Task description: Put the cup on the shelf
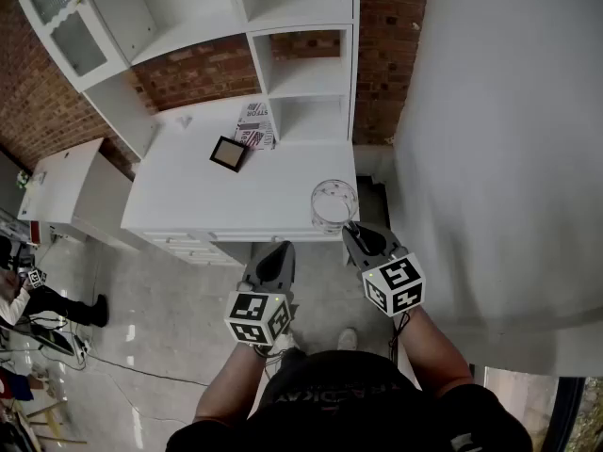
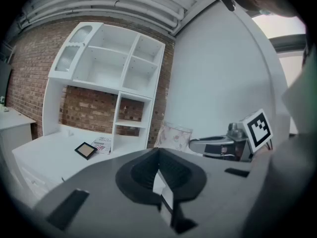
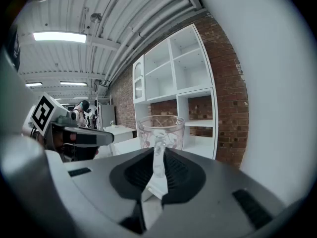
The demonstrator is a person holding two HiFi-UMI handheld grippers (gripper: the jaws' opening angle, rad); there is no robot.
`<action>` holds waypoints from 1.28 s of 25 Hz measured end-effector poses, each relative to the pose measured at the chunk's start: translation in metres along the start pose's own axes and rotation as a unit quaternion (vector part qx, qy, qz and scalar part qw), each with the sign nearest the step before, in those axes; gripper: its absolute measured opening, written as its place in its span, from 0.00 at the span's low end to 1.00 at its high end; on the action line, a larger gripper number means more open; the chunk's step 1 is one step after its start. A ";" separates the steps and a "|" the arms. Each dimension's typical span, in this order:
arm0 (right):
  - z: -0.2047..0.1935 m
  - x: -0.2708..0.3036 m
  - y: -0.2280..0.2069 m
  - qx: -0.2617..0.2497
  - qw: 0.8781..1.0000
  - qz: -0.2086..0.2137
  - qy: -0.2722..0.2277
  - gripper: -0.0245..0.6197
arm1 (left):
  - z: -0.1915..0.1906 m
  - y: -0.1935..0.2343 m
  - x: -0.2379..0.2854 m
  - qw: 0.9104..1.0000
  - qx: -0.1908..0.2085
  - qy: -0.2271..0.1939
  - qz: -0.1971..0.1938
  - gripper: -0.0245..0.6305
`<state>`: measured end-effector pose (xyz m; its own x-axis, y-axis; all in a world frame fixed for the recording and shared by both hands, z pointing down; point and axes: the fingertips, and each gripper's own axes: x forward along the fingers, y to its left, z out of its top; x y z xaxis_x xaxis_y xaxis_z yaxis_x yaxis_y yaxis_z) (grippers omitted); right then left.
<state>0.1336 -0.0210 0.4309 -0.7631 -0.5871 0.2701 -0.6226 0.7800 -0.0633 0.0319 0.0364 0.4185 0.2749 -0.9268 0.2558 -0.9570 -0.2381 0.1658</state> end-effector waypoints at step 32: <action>0.016 0.063 0.041 0.015 0.999 -0.037 0.009 0.10 | 0.010 0.080 -0.014 0.999 -0.010 0.005 -0.035 0.04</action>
<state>0.0570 -0.0297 0.4302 -0.7113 -0.6388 0.2932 -0.6825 0.7274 -0.0711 -0.0489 0.0274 0.4187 0.3414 -0.9053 0.2527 -0.9336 -0.2956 0.2023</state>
